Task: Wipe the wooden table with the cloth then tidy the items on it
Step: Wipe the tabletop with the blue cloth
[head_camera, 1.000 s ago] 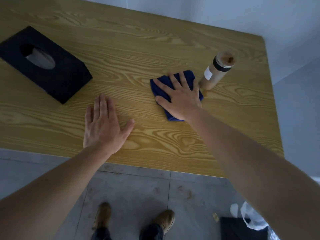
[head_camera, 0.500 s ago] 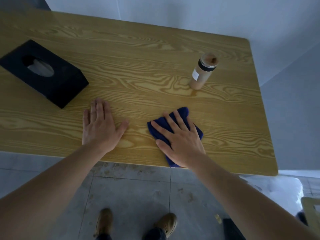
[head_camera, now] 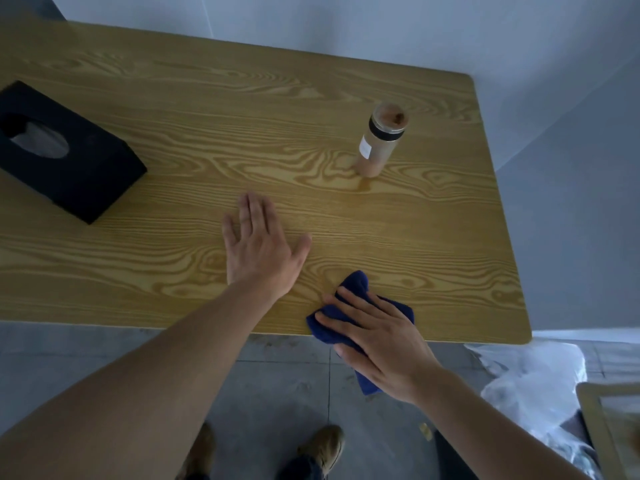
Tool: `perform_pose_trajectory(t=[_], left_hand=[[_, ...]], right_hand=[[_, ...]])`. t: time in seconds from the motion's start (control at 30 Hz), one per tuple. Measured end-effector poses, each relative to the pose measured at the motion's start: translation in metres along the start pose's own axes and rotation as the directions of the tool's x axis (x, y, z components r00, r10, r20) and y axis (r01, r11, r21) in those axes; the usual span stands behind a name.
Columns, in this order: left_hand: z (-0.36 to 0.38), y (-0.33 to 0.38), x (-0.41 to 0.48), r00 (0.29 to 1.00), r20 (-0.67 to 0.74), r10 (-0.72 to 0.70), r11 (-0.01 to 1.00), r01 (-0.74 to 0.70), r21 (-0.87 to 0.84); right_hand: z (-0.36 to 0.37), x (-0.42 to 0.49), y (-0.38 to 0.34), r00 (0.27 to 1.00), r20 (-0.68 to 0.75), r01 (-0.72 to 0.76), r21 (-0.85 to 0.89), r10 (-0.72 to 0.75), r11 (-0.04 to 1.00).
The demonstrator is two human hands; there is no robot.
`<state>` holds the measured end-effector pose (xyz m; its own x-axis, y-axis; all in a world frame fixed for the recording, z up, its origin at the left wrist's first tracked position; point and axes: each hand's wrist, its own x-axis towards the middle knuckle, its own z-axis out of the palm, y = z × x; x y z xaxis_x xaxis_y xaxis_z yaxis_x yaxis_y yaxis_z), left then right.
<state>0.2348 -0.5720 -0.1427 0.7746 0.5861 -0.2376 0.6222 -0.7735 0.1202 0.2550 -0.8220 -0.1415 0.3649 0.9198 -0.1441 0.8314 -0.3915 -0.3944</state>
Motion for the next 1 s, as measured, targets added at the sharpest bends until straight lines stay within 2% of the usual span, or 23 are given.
perform_pose_trajectory(t=[0.07,0.13,0.23,0.33,0.53,0.7,1.0], left_hand=[[0.002,0.0,0.001,1.0,0.004,-0.008,1.0,0.008,0.012],[0.001,0.001,0.002,1.0,0.008,-0.008,1.0,0.008,0.019],[0.001,0.003,0.001,1.0,0.013,-0.008,1.0,0.008,0.018],[0.002,0.003,0.002,1.0,0.001,-0.01,0.999,0.01,0.035],[0.005,0.002,0.004,1.0,-0.018,-0.014,0.998,0.015,0.059],[0.006,0.003,0.005,0.999,-0.024,-0.021,0.997,0.023,0.077],[0.006,0.003,0.005,0.999,-0.029,-0.025,0.996,0.027,0.084]], right_hand=[[-0.006,-0.016,0.009,0.994,-0.078,-0.06,0.2,0.077,0.978],[-0.019,-0.027,0.018,0.954,-0.201,-0.14,0.357,0.222,0.923],[-0.05,-0.021,0.046,0.861,-0.356,-0.218,0.387,0.363,0.896],[-0.08,0.015,0.09,0.82,-0.401,-0.29,0.323,0.408,0.901],[-0.104,0.101,0.175,0.812,-0.262,-0.515,0.098,0.521,0.852],[-0.103,0.129,0.187,0.775,-0.153,-0.626,-0.06,0.613,0.777],[-0.078,0.105,0.139,0.817,-0.135,-0.576,-0.176,0.561,0.798]])
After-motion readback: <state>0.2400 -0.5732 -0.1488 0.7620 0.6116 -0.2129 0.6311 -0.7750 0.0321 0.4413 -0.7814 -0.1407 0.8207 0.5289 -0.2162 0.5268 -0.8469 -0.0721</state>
